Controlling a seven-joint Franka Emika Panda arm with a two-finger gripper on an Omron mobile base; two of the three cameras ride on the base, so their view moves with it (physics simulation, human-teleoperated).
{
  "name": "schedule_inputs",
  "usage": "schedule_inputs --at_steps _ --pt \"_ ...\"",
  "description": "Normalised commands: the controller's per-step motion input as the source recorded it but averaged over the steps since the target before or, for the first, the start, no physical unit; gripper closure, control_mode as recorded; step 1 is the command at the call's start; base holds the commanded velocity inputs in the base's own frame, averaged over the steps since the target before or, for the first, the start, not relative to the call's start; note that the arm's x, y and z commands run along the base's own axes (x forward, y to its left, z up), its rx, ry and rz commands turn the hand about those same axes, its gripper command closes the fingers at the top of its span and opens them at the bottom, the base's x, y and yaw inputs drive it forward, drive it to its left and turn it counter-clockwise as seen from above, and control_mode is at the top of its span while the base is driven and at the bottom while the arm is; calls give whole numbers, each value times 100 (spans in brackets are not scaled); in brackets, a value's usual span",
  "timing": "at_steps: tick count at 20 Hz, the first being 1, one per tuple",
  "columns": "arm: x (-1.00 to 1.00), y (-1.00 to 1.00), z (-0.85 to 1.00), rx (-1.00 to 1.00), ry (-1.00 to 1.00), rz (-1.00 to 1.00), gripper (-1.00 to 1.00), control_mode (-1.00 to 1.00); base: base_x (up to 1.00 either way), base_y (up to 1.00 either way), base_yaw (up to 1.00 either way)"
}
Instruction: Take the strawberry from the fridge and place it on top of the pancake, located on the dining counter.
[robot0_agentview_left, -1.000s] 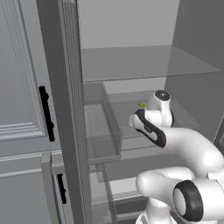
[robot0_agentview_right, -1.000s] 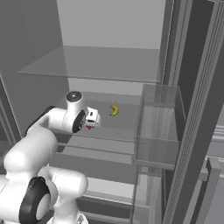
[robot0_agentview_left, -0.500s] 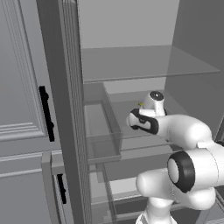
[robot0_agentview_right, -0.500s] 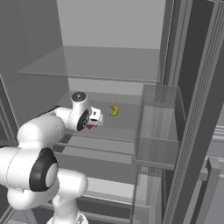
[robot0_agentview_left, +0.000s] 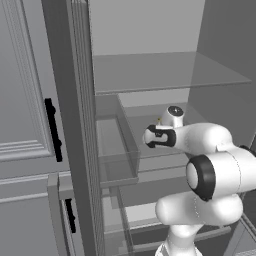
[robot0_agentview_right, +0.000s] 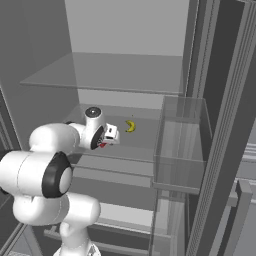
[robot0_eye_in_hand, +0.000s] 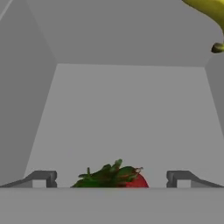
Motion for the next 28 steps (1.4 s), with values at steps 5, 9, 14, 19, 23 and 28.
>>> schedule_inputs --at_steps 5,9,14,19,23,28 --pt "2 0 -25 0 0 0 100 -100 0 0 0" --pt "-6 0 -21 0 0 0 100 -100 0 0 0" --pt "-34 0 -9 0 -1 0 100 -100 0 0 0" --pt "-83 -9 19 0 -11 0 100 -100 0 0 0" --pt "-95 -24 97 0 0 -5 100 -100 0 0 0" --pt "-100 -27 100 0 0 -4 100 -100 0 0 0"
